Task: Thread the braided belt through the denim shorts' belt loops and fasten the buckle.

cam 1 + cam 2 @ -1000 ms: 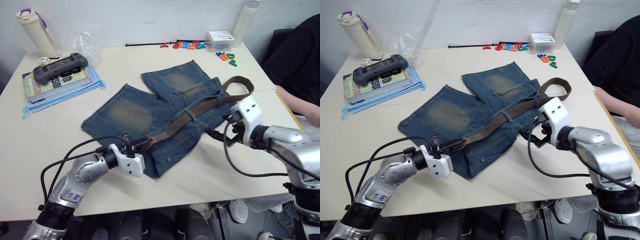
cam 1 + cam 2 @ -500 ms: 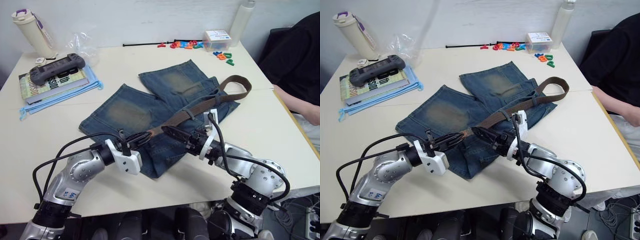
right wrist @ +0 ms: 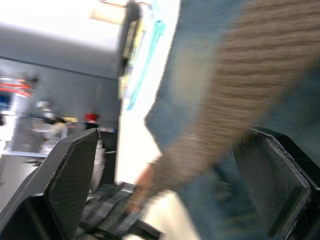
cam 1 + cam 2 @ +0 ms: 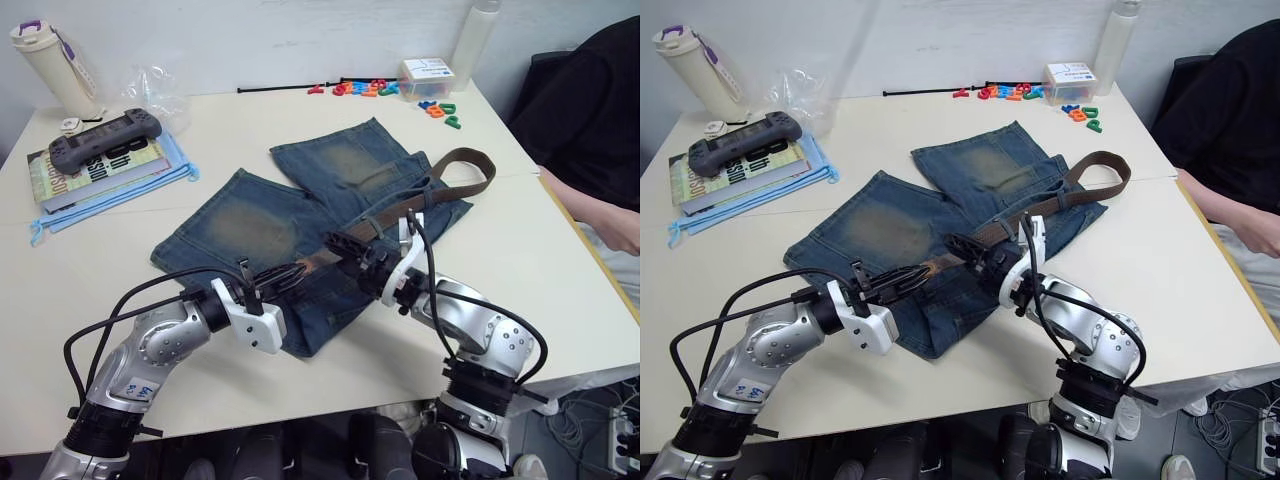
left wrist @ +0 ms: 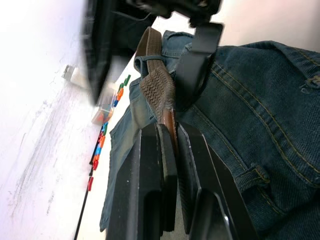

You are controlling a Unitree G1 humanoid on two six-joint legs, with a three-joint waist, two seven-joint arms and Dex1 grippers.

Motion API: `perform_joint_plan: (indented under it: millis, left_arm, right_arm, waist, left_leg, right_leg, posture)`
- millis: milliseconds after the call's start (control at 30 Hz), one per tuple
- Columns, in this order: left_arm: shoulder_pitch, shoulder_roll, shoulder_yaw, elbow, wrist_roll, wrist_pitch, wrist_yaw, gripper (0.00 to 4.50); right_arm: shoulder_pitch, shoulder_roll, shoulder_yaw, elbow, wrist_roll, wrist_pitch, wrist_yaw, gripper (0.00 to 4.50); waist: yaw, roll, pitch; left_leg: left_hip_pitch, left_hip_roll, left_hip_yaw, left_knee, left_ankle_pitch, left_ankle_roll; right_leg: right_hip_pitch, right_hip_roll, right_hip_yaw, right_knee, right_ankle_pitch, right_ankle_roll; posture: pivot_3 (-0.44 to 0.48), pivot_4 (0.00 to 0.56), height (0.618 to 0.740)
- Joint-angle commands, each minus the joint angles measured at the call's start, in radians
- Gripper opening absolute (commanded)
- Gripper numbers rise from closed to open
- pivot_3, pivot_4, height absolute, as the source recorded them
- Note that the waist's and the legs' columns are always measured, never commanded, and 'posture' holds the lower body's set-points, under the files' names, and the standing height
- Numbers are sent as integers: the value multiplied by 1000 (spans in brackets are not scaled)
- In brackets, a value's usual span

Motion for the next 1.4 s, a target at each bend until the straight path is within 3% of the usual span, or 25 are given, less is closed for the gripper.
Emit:
perform_joint_plan:
  millis: [33, 100, 233, 267, 433, 467, 533, 733, 900, 1100, 1400]
  left_arm:
    - [4, 3, 9, -35, -7, -18, 11, 0]
    - [2, 4, 10, -32, -10, -19, 10, 0]
    - [9, 5, 12, -34, -25, -25, 6, 0]
    - [11, 5, 13, -35, -32, -27, 5, 431]
    - [19, 11, 26, -39, -84, -12, -14, 2573]
    - [29, 11, 30, -47, -122, 19, -31, 2766]
    - [57, 15, 43, -81, -217, 88, -73, 3709]
    - [286, 58, 207, -267, -709, 506, -188, 3709]
    - [395, 97, 324, -305, -903, 704, -225, 3709]
    - [400, 87, 357, -328, -982, 797, -241, 3709]
    - [437, 68, 369, -283, -950, 755, -306, 3709]
  right_arm:
    - [19, -32, 78, -20, 105, -97, -36, 3201]
    - [33, -62, 113, -24, 122, -133, -40, 2045]
    - [57, -110, 172, -34, 158, -200, -42, 195]
    - [62, -122, 184, -34, 162, -215, -40, 21]
    - [74, -168, 233, -33, 178, -274, -27, 0]
    - [74, -177, 242, -33, 178, -285, -22, 0]
    - [74, -194, 260, -33, 173, -302, -9, 0]
    - [63, -229, 296, -37, 118, -354, 41, 0]
    - [60, -250, 314, -11, 4, -389, 129, 0]
    - [65, -252, 350, 33, -179, -422, 264, 0]
    - [34, -238, 297, 113, -269, -451, 347, 0]
  waist:
    - [1, 0, 0]
    - [2, 0, 0]
    - [4, 0, 0]
    - [4, 0, 0]
    - [2, 0, 0]
    - [2, 0, 0]
    - [0, 0, 0]
    - [-10, 0, 0]
    - [-10, 1, 1]
    - [-5, 1, 1]
    - [-3, 1, 1]
  left_leg:
    - [0, 0, 0, 0, 0, 0]
    - [0, 0, 0, 0, 0, 0]
    - [0, 0, 0, 0, 0, 0]
    - [0, 0, 0, 0, 0, 0]
    - [0, 1, 0, 0, 0, 0]
    - [0, 1, 0, 0, 0, 0]
    - [0, 1, 0, 0, 0, 0]
    - [0, 1, 0, 0, 0, -1]
    - [1, 1, -2, 1, 1, -1]
    - [1, 0, -1, 1, 0, -1]
    - [1, 1, -1, 0, 0, -2]
  right_leg:
    - [0, 0, 0, 0, 0, 0]
    - [0, 0, 0, 0, 0, 0]
    - [0, 0, 0, 0, 0, 0]
    - [0, 0, 0, 0, 0, 0]
    - [0, 0, 0, 0, 0, 0]
    - [0, 0, 0, 0, 0, 0]
    - [0, 0, 1, 0, 0, 0]
    - [0, 0, 1, -1, 0, 0]
    - [1, 0, 0, 0, 0, 0]
    - [1, 0, 0, -1, 0, 0]
    - [1, 0, 1, -1, 0, 0]
  posture:
    - [0, 150, 717]
    - [0, 150, 717]
    - [0, 150, 717]
    - [0, 150, 717]
    - [0, 150, 717]
    - [0, 150, 717]
    - [0, 150, 717]
    - [0, 150, 717]
    - [0, 150, 717]
    - [0, 150, 717]
    - [0, 150, 717]
